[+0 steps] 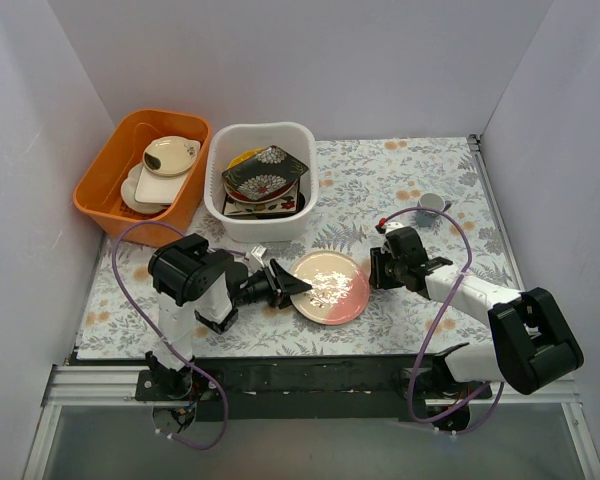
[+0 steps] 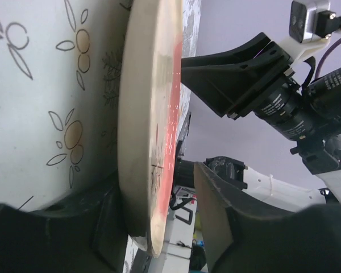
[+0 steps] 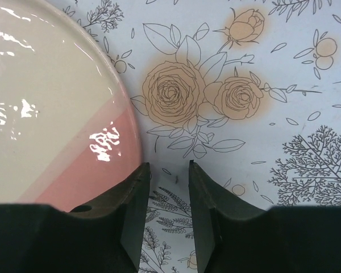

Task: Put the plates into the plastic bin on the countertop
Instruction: Pick up the plate at the center of the board.

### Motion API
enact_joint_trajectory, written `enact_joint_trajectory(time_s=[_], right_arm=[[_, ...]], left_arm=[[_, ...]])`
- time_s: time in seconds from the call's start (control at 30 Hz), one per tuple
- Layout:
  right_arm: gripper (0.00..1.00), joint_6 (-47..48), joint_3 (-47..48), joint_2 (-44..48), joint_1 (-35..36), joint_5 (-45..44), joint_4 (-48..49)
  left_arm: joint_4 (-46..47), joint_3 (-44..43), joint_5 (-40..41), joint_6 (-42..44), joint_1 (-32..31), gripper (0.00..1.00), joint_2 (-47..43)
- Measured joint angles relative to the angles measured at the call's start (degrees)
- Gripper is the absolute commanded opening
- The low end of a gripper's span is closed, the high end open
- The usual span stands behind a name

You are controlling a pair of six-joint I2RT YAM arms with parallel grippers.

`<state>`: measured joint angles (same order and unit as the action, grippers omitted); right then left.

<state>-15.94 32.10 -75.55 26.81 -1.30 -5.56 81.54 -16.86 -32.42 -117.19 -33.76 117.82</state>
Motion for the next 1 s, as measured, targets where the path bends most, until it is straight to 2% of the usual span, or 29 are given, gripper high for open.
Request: enact_joint_trajectory(time_s=[0.2,0.23,0.3,0.33,0.37,0.43,0.8,1.0], right_arm=[[0.42,-0.2,0.0,0.0,0.2,1.2,0.0],[0.42,-0.2,0.0,0.0,0.2,1.4,0.0],[0.42,-0.2,0.0,0.0,0.2,1.6,0.0],[0.42,-0.2,0.0,0.0,0.2,1.6,0.0],[0.42,-0.2,0.0,0.0,0.2,1.6,0.0],[0.43,-0.2,0.0,0.0,0.3,1.7,-0.1],[0.43,-0.2,0.0,0.1,0.3,1.5,-0.1],[0.45,-0.8,-0.1,1.4,0.8,2.5,-1.0]], left_arm=[[0.2,-0.1,-0.7,0.2,0.0,0.43,0.7],[0.2,-0.1,-0.7,0.3,-0.1,0.40,0.7],[0.1,-0.1,-0.8,0.3,-0.1,0.29,0.7],[0.0,-0.1,-0.8,0.3,-0.2,0.21,0.8],[0.0,0.0,-0.8,0.6,-0.2,0.00,1.2],[0.0,0.3,-0.7,3.5,-0.6,0.00,1.7],[0.1,0.4,-0.8,3.9,-0.7,0.00,1.5],[-0.7,3.3,0.4,3.9,-1.4,0.00,-2.9]])
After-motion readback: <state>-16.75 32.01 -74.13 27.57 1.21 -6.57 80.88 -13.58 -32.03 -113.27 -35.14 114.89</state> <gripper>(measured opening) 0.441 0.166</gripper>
